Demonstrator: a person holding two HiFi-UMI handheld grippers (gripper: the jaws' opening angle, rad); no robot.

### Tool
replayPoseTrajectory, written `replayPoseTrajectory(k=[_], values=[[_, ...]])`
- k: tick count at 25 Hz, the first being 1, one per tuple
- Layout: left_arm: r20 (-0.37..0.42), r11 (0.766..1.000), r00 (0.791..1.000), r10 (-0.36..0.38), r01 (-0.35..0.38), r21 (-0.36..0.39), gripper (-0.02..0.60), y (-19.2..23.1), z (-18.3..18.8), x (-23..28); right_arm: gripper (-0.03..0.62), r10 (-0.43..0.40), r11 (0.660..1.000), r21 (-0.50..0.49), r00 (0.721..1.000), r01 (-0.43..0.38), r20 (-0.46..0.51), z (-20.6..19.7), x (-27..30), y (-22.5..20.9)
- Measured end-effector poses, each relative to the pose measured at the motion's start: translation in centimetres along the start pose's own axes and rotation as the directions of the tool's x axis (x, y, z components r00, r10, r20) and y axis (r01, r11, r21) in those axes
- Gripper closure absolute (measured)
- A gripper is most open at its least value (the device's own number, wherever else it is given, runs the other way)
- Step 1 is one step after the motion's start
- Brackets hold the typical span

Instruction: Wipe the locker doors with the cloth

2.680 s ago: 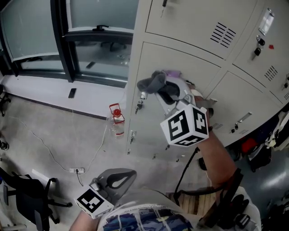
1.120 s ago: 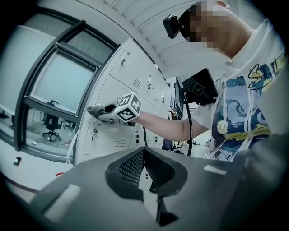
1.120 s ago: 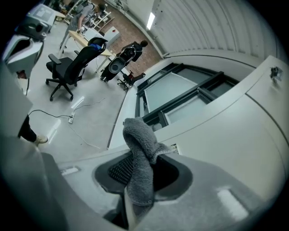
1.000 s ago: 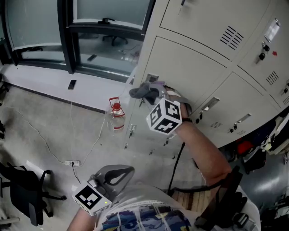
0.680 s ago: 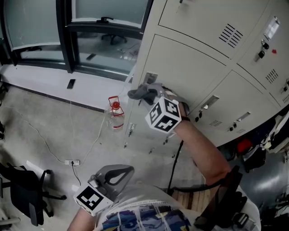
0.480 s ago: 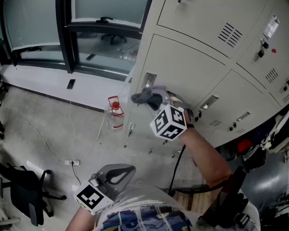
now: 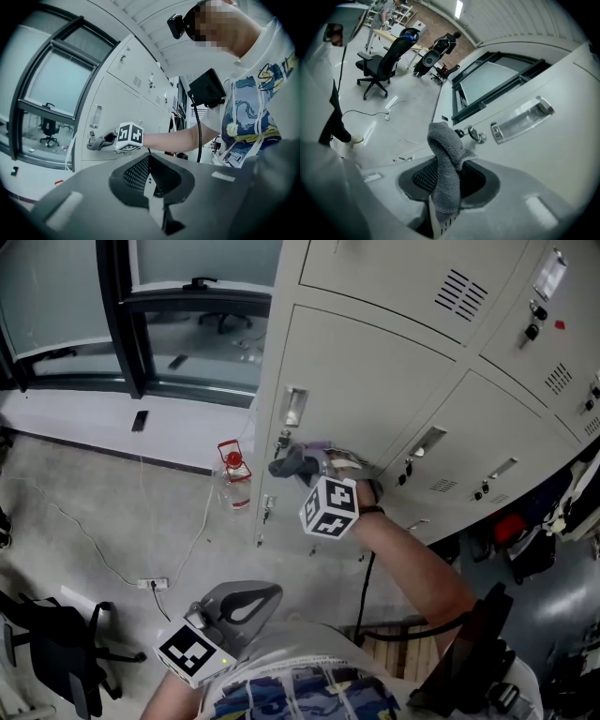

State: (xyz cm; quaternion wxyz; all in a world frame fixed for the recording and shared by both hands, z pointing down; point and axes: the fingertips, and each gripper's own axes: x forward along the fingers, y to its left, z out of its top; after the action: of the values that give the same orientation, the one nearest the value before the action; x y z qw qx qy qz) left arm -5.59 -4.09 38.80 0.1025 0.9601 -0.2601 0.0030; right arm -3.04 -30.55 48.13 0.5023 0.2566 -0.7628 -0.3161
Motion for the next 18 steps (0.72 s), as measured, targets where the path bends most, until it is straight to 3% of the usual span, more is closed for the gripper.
replayPoseTrajectory(k=[7,18], values=[[-0.008,0.998,0.998,0.057,-0.057,-0.035,0.580,1.7,-0.2,-1.6,0.479,-0.095,0.995,-0.022,0.994,0.096,0.060,2.9,2.0,-0.5],[-0.029,0.998,0.998,0.049,-0.050,-0.034,0.580,2.6,-0.4,-1.2,0.479,-0.030,0.999,-0.042,0.999,0.031,0.026,2.6,5.1,2.2]])
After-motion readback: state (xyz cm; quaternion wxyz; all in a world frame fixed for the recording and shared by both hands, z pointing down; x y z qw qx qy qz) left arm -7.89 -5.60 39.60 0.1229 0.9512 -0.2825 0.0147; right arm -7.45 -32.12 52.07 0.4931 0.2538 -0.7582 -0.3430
